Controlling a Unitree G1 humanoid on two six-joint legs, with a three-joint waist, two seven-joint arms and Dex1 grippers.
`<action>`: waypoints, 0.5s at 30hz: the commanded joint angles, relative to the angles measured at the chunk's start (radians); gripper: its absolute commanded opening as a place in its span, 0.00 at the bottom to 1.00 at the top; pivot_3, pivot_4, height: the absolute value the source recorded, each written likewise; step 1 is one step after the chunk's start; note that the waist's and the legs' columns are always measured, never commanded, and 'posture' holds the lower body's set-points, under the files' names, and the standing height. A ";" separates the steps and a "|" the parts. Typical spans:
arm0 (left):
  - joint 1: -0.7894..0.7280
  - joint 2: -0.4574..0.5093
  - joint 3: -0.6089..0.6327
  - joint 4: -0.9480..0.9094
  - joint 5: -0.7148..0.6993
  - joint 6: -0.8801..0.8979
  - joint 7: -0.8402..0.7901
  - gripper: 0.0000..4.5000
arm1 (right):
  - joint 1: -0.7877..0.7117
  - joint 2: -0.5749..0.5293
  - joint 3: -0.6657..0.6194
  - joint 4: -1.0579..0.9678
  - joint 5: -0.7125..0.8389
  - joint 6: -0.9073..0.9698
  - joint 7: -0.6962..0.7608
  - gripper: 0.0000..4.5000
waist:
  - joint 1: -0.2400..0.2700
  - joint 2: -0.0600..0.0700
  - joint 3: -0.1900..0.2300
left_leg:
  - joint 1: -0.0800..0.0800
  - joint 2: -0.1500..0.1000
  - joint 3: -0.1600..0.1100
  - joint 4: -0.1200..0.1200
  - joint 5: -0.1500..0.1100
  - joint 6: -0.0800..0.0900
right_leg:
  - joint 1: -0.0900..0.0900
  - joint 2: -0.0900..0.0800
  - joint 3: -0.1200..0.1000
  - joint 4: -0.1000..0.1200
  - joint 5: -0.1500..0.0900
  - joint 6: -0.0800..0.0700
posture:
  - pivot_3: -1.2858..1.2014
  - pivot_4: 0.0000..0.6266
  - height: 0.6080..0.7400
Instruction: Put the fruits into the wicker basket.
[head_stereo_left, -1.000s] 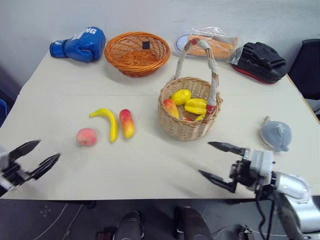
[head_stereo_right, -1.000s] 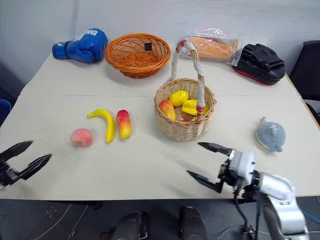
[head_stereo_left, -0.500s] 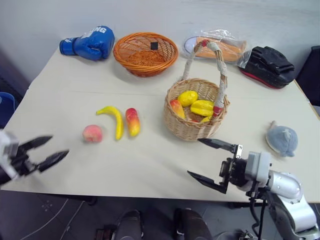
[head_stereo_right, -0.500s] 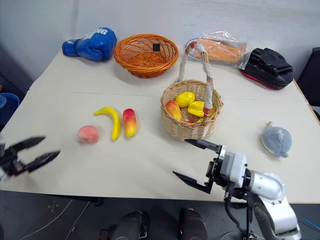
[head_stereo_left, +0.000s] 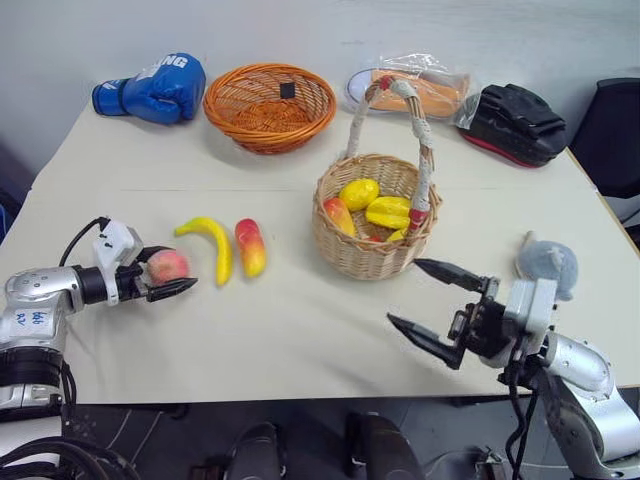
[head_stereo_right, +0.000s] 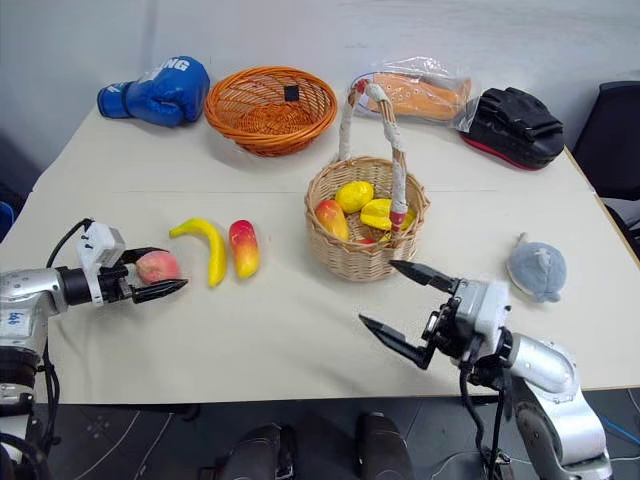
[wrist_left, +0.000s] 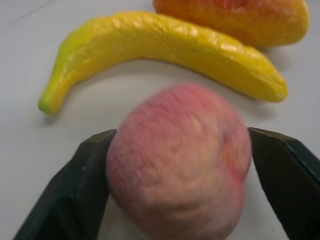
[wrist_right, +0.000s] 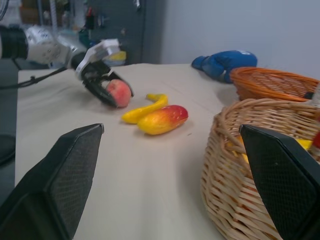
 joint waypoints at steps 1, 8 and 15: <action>0.015 0.008 0.001 -0.045 -0.026 0.013 -0.076 0.65 | 0.056 -0.002 -0.044 -0.060 0.012 0.007 -0.028 1.00 | 0.001 0.000 0.000 | 0.000 0.000 0.000 0.000 0.000 0.000 | 0.000 0.000 0.000 0.000 0.000 0.000 | 0.52 0.24 1.00; 0.015 0.102 0.129 -0.139 -0.182 0.128 -0.238 0.53 | 0.173 0.040 -0.142 -0.003 -0.056 -0.095 -0.044 1.00 | 0.001 -0.003 -0.001 | 0.000 0.001 0.000 0.003 -0.001 0.002 | 0.000 -0.002 0.000 0.001 0.001 0.001 | 0.52 0.24 1.00; -0.171 0.019 0.009 -0.453 -0.337 0.421 -0.263 0.53 | 0.216 0.054 -0.351 0.156 -0.074 -0.242 -0.029 1.00 | 0.032 -0.001 0.000 | 0.000 0.000 0.001 0.005 0.000 0.001 | 0.003 -0.003 0.001 0.000 0.002 0.004 | 0.52 0.24 1.00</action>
